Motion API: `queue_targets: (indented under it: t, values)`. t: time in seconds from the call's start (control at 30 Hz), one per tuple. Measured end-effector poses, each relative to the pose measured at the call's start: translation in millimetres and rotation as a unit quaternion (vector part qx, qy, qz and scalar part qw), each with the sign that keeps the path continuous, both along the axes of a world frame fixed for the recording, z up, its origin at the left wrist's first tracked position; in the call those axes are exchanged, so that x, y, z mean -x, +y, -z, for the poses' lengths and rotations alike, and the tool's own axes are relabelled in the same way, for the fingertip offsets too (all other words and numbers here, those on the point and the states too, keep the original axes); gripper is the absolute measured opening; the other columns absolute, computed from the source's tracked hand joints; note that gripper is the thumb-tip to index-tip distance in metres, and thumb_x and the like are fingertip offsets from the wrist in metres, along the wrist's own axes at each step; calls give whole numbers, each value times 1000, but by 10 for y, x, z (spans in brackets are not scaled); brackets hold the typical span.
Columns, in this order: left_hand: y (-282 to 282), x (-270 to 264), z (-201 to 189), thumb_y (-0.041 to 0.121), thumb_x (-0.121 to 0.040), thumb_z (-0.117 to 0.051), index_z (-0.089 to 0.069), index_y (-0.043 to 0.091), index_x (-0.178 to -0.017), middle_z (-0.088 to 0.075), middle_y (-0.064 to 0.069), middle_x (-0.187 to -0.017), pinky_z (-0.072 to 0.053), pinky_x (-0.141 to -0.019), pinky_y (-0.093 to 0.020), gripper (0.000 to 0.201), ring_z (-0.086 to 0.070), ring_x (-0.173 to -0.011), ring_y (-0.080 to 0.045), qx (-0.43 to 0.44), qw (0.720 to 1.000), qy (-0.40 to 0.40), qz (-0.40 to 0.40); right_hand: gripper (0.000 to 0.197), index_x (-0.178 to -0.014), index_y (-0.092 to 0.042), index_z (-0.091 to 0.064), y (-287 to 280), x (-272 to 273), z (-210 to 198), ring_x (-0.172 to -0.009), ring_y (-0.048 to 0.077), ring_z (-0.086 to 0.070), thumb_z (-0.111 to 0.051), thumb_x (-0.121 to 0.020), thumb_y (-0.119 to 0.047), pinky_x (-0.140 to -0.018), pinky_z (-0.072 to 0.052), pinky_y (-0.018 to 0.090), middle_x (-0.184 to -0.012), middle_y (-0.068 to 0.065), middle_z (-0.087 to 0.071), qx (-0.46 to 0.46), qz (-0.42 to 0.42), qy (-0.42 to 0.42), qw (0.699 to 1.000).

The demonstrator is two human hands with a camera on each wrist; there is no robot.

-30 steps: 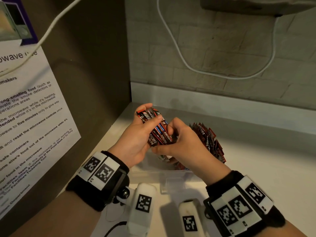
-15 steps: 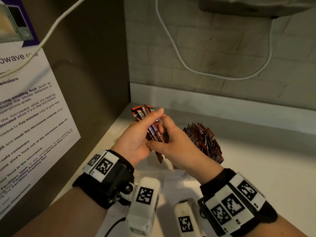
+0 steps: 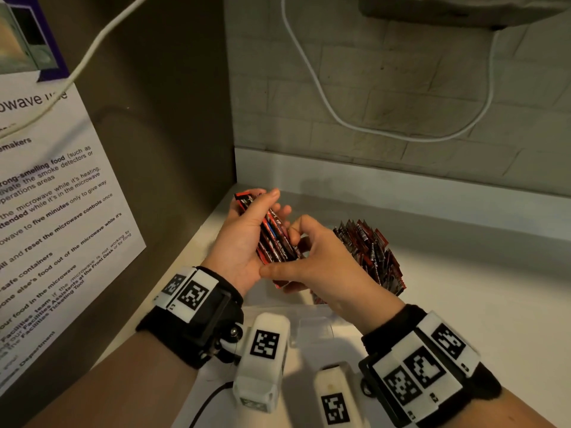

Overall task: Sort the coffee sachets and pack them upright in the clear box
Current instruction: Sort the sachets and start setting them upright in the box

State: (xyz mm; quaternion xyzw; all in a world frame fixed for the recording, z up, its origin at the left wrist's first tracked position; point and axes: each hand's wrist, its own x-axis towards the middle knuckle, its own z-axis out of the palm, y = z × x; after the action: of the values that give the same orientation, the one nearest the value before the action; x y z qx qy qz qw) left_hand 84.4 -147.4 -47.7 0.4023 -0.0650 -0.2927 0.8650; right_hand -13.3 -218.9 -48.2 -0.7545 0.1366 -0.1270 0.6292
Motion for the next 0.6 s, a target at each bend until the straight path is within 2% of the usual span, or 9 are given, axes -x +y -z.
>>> queue_targets:
  t: [0.1,0.2,0.27,0.33,0.4,0.47,0.5,0.53,0.6]
  values:
    - [-24,-7,10,15,-85,-69,-54,33,-114,-60,-3,-78,-57,-61,-30,38,-67,-66,-15,4,999,-37,-38,45,-78,-15,-39,-19,-40,-20,-67,24,-67,-81,-70,-1,-63,-59,48,-89,11,-66,23,13,-7,1000]
    - [-42,-12,15,15,-84,-71,-60,22,-101,-63,-3,-81,-59,-63,-32,21,-68,-68,-17,-5,997,-58,-48,47,-78,-16,-39,-42,-56,-50,-73,29,-69,-82,-66,-1,-66,-59,49,-90,12,-66,46,9,0,999]
    - [-66,-34,14,15,-81,-74,-60,15,-91,-66,-3,-77,-58,-64,-35,17,-69,-72,-17,-13,997,-49,-55,50,-76,-18,-40,-43,-44,-73,-74,22,-68,-85,-60,-1,-63,-59,37,-86,7,-65,80,-7,7,997]
    - [-86,-53,8,15,-78,-76,-59,11,-90,-67,-4,-75,-57,-68,-37,21,-69,-73,-19,-13,998,-37,-57,52,-74,-21,-41,-43,-37,-91,-66,11,-63,-84,-58,2,-58,-53,24,-79,1,-63,104,-11,16,994]
    - [-100,-67,18,13,-76,-77,-59,11,-92,-68,-5,-77,-57,-71,-39,24,-69,-73,-20,-17,998,-36,-53,49,-75,-17,-41,-79,-58,-66,-66,16,-62,-81,-58,5,-59,-52,29,-79,3,-63,105,18,13,994]
    - [-116,-69,51,10,-77,-76,-58,14,-94,-67,-5,-78,-58,-66,-35,26,-68,-67,-20,-31,998,-44,-42,48,-76,-17,-41,-119,-84,-26,-80,28,-66,-80,-56,4,-73,-55,44,-89,9,-67,89,49,1,995]
    - [-121,-68,67,9,-77,-76,-57,15,-95,-67,-6,-78,-57,-63,-34,26,-68,-64,-20,-38,998,-45,-39,47,-75,-18,-42,-124,-92,-18,-89,31,-66,-80,-56,2,-80,-55,46,-97,11,-67,77,53,0,996]
    - [-124,-67,82,8,-78,-76,-57,16,-94,-67,-7,-78,-57,-62,-34,26,-68,-64,-20,-41,998,-41,-38,48,-75,-18,-42,-119,-96,-9,-95,30,-66,-82,-56,2,-83,-55,45,-103,11,-67,61,48,2,997]
    - [-126,-65,93,5,-78,-75,-58,15,-92,-68,-9,-80,-57,-61,-36,25,-70,-71,-23,-41,998,-29,-42,50,-76,-17,-41,-104,-93,-19,-94,25,-67,-83,-58,5,-79,-58,38,-102,10,-66,36,21,16,999]
